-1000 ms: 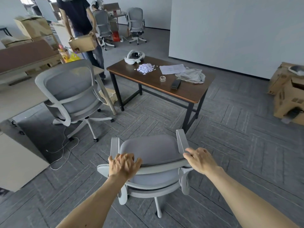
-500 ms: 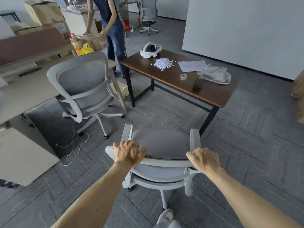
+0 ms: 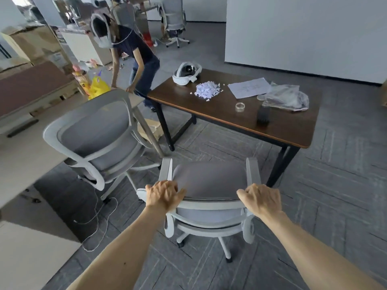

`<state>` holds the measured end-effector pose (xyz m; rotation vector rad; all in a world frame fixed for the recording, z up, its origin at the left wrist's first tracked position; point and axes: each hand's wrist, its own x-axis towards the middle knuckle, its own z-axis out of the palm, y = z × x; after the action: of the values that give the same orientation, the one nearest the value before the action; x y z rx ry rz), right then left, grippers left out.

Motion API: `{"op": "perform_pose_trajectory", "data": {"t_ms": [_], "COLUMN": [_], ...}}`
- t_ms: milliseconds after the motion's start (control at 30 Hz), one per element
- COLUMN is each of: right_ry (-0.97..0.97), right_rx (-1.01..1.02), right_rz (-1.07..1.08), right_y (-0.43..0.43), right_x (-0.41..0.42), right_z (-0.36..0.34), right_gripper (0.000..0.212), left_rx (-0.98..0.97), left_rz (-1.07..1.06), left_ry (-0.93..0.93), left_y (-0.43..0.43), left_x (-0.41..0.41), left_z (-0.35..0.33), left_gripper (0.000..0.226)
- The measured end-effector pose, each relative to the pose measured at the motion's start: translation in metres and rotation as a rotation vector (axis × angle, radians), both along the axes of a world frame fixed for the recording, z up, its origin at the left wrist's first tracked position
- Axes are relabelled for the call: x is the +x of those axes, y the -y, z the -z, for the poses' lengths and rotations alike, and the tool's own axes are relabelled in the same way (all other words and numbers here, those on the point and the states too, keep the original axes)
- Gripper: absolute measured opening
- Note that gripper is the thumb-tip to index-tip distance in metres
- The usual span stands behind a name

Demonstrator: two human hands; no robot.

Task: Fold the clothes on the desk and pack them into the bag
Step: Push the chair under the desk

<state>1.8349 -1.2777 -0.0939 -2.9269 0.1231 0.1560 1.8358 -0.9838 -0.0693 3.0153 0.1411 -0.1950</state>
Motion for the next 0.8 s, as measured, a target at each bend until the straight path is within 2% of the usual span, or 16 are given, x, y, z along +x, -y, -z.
{"op": "perform_pose_trajectory", "data": {"t_ms": [100,367,633,800], "right_ry": [0.008,0.032,0.052,0.034], "right_rx": [-0.03,-0.038,-0.06,-0.073], "right_rz": [-0.032,-0.052,0.098,0.223], "right_y": [-0.015,-0.04,-0.078,-0.096], "right_x": [0.025,0.09,0.166,0.223], "right_z": [-0.001,0.003,-0.004,0.0], "right_gripper": [0.043,0.057,0.044,0.04], "left_rx": [-0.003,-0.073,-0.087,-0.055], "left_rz": [0.022,0.099,0.197,0.294], "left_ry": [-0.054,-0.01,0.031,-0.001], "left_y": [-0.017,-0.047,-0.073,-0.084], "left_x": [0.035,0.119,0.235,0.316], "left_z": [-0.003,-0.006,-0.008,-0.006], "left_gripper": [0.043,0.038,0.05,0.047]}}
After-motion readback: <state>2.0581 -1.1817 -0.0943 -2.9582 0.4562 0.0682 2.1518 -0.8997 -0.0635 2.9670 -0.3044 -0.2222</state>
